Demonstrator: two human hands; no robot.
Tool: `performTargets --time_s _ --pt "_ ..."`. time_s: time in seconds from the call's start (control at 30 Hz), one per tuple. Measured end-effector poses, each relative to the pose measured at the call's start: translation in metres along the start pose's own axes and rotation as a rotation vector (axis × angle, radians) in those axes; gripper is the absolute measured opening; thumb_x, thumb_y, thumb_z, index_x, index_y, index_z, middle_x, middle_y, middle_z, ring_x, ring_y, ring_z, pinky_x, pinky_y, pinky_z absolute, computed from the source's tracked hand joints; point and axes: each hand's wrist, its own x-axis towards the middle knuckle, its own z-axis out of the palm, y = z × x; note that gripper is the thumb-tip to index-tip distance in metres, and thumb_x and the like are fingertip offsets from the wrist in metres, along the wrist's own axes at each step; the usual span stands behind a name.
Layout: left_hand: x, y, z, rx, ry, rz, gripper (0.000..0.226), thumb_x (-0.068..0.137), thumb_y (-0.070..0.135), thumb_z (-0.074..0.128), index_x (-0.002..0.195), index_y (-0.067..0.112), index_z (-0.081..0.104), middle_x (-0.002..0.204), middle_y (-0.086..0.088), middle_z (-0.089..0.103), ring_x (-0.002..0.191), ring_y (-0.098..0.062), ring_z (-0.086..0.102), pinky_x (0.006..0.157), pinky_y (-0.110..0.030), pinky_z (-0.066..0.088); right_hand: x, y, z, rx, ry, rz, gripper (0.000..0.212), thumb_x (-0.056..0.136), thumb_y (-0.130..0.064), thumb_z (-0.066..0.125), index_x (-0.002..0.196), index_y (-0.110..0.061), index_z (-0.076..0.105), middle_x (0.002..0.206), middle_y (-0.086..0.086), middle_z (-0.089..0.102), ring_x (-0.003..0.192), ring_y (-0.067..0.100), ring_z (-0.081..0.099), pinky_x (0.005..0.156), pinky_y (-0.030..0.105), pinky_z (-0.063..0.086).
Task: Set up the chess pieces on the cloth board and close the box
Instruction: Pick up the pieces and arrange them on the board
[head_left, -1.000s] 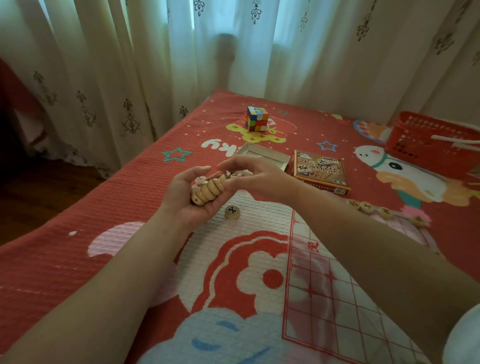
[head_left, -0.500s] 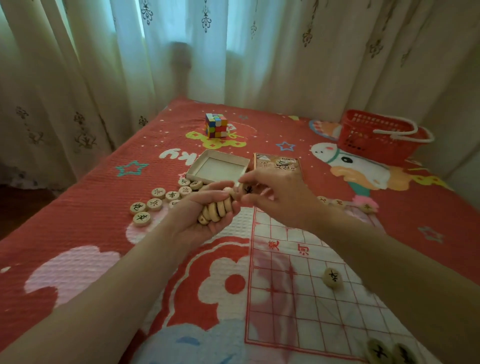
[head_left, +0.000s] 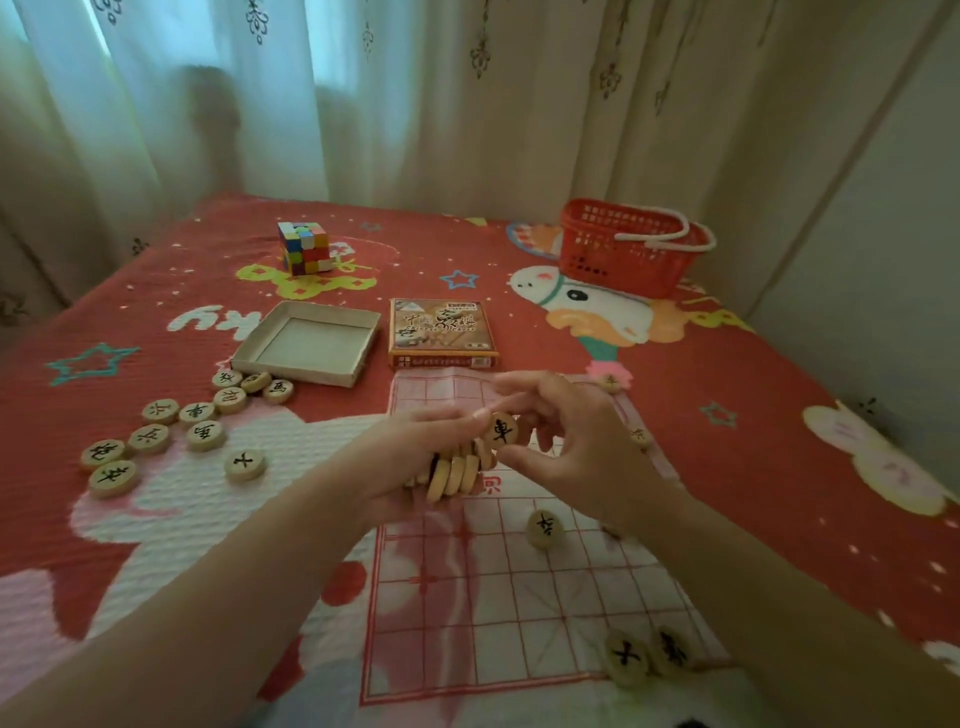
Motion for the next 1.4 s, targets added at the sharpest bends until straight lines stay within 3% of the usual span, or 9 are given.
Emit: performTargets --time_s 0.07,0.17,0.3,0.5,0.77,0.9,1.07,1.17,1.4 --pt "0.004 0.001 0.006 0.015 0.004 0.011 0.029 0.084 0.026 0.06 0.098 0.001 0.062 0.072 -0.01 0.061 0.057 -0.018 0.055 0.05 -0.027 0.048 -0.004 0.003 -0.005 -0.02 0.007 -0.005 0.045 0.069 -0.013 0.075 0.112 -0.013 0.061 0.087 -0.02 0.062 0.07 -0.002 0.058 0.06 0.011 0.044" --pt "0.01 0.004 0.015 0.069 0.012 0.016 0.024 0.088 0.024 0.057 0.098 0.003 0.062 0.072 -0.01 0.061 0.056 -0.019 0.056 0.065 -0.035 0.048 -0.006 0.006 -0.015 -0.085 -0.022 -0.044 0.038 0.068 -0.015 0.076 0.105 -0.016 0.067 0.085 -0.022 0.061 0.071 -0.006 0.057 0.063 0.005 0.039" --pt "0.014 0.005 0.029 0.078 0.015 0.007 0.017 0.091 0.021 0.054 0.09 0.006 0.062 0.075 -0.015 0.056 0.06 -0.023 0.05 0.042 -0.021 0.045 -0.008 0.013 -0.03 -0.087 -0.043 0.003 0.036 0.066 -0.021 0.074 0.101 -0.016 0.069 0.087 -0.011 0.066 0.073 0.001 0.056 0.062 0.008 0.039" --pt "0.015 0.005 0.022 -0.024 0.049 -0.012 0.015 0.085 0.002 0.051 0.087 0.01 0.063 0.08 -0.013 0.062 0.056 -0.017 0.059 0.041 -0.022 0.045 -0.017 0.022 -0.039 -0.085 -0.018 0.05 0.031 0.065 -0.021 0.073 0.095 -0.016 0.069 0.085 -0.011 0.066 0.077 0.001 0.058 0.061 0.011 0.042" --pt "-0.008 0.006 -0.016 -0.276 0.122 0.008 0.022 0.085 0.003 0.046 0.1 0.011 0.058 0.073 -0.008 0.061 0.048 -0.01 0.055 0.036 -0.015 0.041 -0.018 0.02 -0.069 -0.046 0.027 0.156 0.031 0.07 -0.008 0.076 0.092 -0.028 0.067 0.08 -0.017 0.07 0.073 0.0 0.06 0.064 0.032 0.047" --pt "-0.016 -0.002 -0.021 -0.343 0.104 -0.019 0.033 0.071 0.007 0.05 0.102 0.012 0.06 0.064 -0.005 0.064 0.046 -0.009 0.056 0.034 -0.014 0.041 -0.022 0.02 -0.076 -0.032 -0.04 0.201 0.032 0.068 -0.005 0.078 0.09 -0.026 0.067 0.079 -0.016 0.069 0.07 0.0 0.06 0.059 0.033 0.046" --pt "-0.021 -0.005 -0.022 -0.392 0.063 0.008 0.056 0.05 0.011 0.079 0.103 0.011 0.063 0.071 -0.008 0.066 0.049 -0.011 0.058 0.035 -0.017 0.043 -0.025 0.019 -0.065 -0.086 -0.13 0.201 0.03 0.068 -0.004 0.078 0.094 -0.015 0.068 0.08 -0.014 0.064 0.068 -0.005 0.058 0.056 0.009 0.039" --pt "-0.023 -0.004 -0.023 -0.41 0.101 0.06 0.051 0.05 0.012 0.074 0.1 0.012 0.062 0.077 -0.008 0.063 0.049 -0.011 0.058 0.035 -0.017 0.044 -0.021 0.005 -0.05 -0.082 -0.165 0.174 0.029 0.069 -0.005 0.078 0.096 -0.01 0.068 0.079 -0.017 0.062 0.068 -0.005 0.058 0.057 0.006 0.04" --pt "-0.036 -0.012 -0.046 -0.458 0.216 0.156 0.037 0.068 0.012 0.056 0.105 0.016 0.058 0.072 -0.005 0.066 0.049 -0.009 0.056 0.035 -0.015 0.042 -0.006 -0.032 0.037 -0.24 -0.398 0.018 0.022 0.078 -0.023 0.07 0.096 -0.014 0.06 0.084 -0.012 0.058 0.072 0.01 0.053 0.065 0.024 0.044"
